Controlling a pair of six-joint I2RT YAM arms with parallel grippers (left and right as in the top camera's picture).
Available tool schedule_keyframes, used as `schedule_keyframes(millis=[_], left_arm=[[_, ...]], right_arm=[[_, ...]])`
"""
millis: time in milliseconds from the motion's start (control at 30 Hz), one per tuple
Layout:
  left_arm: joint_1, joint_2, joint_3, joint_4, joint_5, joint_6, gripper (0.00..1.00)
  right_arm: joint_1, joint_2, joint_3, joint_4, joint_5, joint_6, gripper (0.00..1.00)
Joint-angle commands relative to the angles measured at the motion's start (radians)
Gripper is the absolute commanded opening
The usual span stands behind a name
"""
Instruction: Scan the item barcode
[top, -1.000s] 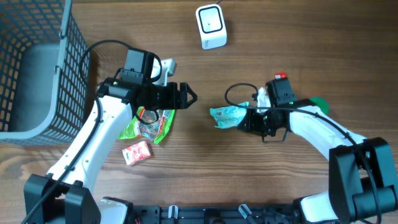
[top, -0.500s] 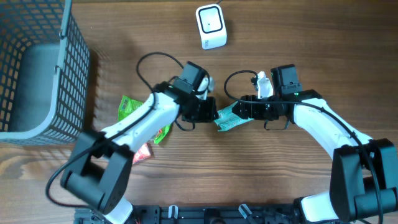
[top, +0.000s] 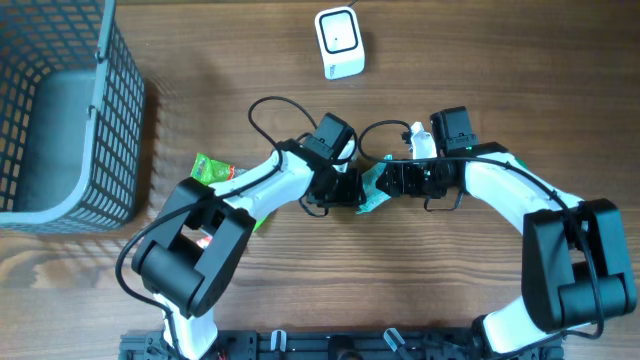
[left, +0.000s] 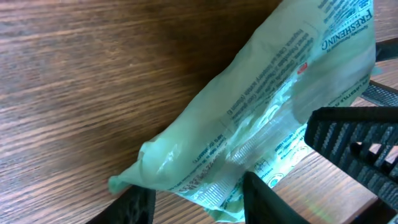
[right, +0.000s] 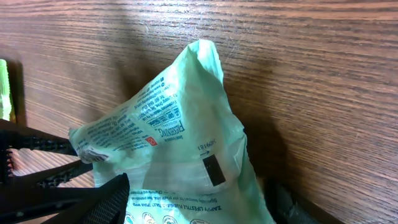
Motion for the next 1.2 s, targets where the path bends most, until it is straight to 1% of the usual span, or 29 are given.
schedule_keyframes(millis=[0,33,67,100,167,200,233,300,333,400,433,500,567,633,700,767,800,867,900,933,967,1000,1033,1067,1100,1133,1167], left_arm=[[-0.004,0.060,-0.016,-0.004,-0.132,0.001,0.45],[-0.004,0.060,-0.016,-0.004,-0.151,0.001,0.45],[-0.004,0.060,-0.016,-0.005,-0.154,0.001,0.45],[-0.004,0.058,-0.015,-0.008,-0.153,0.002,0.45],[0.015,-0.008,0.023,-0.078,-0.138,0.009,0.48],[0.024,-0.044,0.044,-0.100,-0.116,0.010,0.50],[0.031,-0.108,0.070,-0.109,-0.068,0.041,0.54],[0.030,-0.204,0.080,-0.107,-0.063,0.063,0.59],[0.030,-0.212,0.080,-0.107,-0.063,0.074,0.57],[0.013,-0.179,0.072,-0.099,-0.063,0.136,0.43],[0.006,-0.160,0.068,-0.095,-0.064,0.137,0.35],[-0.012,-0.098,0.068,-0.077,-0.064,0.138,0.22],[-0.023,-0.051,0.068,-0.028,-0.101,0.165,0.17],[-0.024,-0.021,0.068,-0.004,-0.117,0.263,0.16],[-0.026,-0.012,0.068,-0.010,-0.117,0.333,0.16],[-0.026,0.002,0.068,-0.016,-0.116,0.347,0.17],[-0.029,0.014,0.068,-0.034,-0.116,0.348,0.19],[-0.042,0.062,0.068,-0.038,-0.116,0.347,0.20],[-0.049,0.080,0.068,-0.039,-0.116,0.347,0.23],[-0.057,0.099,0.068,-0.042,-0.116,0.347,0.29],[-0.061,0.109,0.068,-0.048,-0.116,0.347,0.41],[-0.061,0.109,0.068,-0.050,-0.116,0.347,0.50],[-0.061,0.108,0.068,-0.050,-0.116,0.347,0.54],[-0.060,0.107,0.068,-0.050,-0.117,0.347,0.59],[-0.056,0.107,0.068,-0.058,-0.117,0.348,0.59],[-0.052,0.107,0.068,-0.063,-0.117,0.347,0.59],[-0.047,0.107,0.068,-0.069,-0.117,0.347,0.56]], right_arm=[[-0.003,0.048,-0.011,-0.009,-0.008,-0.031,0.70],[-0.003,0.048,-0.011,-0.009,-0.032,-0.051,0.69],[-0.003,0.048,-0.011,-0.009,-0.015,-0.058,0.69],[-0.003,0.047,-0.010,-0.009,-0.006,-0.057,0.66],[-0.013,0.020,0.015,-0.037,-0.029,-0.058,0.66],[-0.013,0.006,0.032,-0.062,-0.029,-0.058,0.68],[-0.013,-0.010,0.052,-0.089,-0.029,-0.058,0.70],[-0.013,-0.027,0.101,-0.151,-0.029,-0.058,0.72],[-0.013,-0.027,0.122,-0.178,-0.029,-0.059,0.73],[-0.013,-0.026,0.126,-0.177,-0.018,-0.071,0.73],[-0.013,-0.025,0.126,-0.178,0.018,-0.068,0.73],[-0.014,-0.025,0.126,-0.181,0.059,-0.069,0.74],[-0.013,-0.025,0.125,-0.187,0.058,-0.068,0.74],[-0.013,-0.025,0.123,-0.215,0.058,-0.069,0.74],[-0.013,-0.025,0.120,-0.227,0.058,-0.072,0.74],[-0.013,-0.025,0.120,-0.237,0.058,-0.072,0.75],[-0.013,-0.025,0.120,-0.250,0.058,-0.073,0.79],[-0.013,-0.025,0.120,-0.248,0.058,-0.072,0.79],[-0.013,-0.025,0.120,-0.249,0.058,-0.069,0.79],[-0.013,-0.025,0.119,-0.259,0.058,-0.069,0.79],[-0.013,-0.025,0.111,-0.258,0.058,-0.068,0.80],[-0.013,-0.025,0.099,-0.247,0.057,-0.066,0.80],[-0.013,-0.025,0.088,-0.233,0.053,-0.060,0.79],[-0.013,-0.025,0.071,-0.209,0.026,-0.060,0.76],[-0.013,-0.025,0.064,-0.193,0.012,-0.042,0.69],[-0.013,-0.025,0.064,-0.188,0.006,-0.041,0.65],[-0.013,-0.025,0.060,-0.187,0.005,-0.024,0.64]])
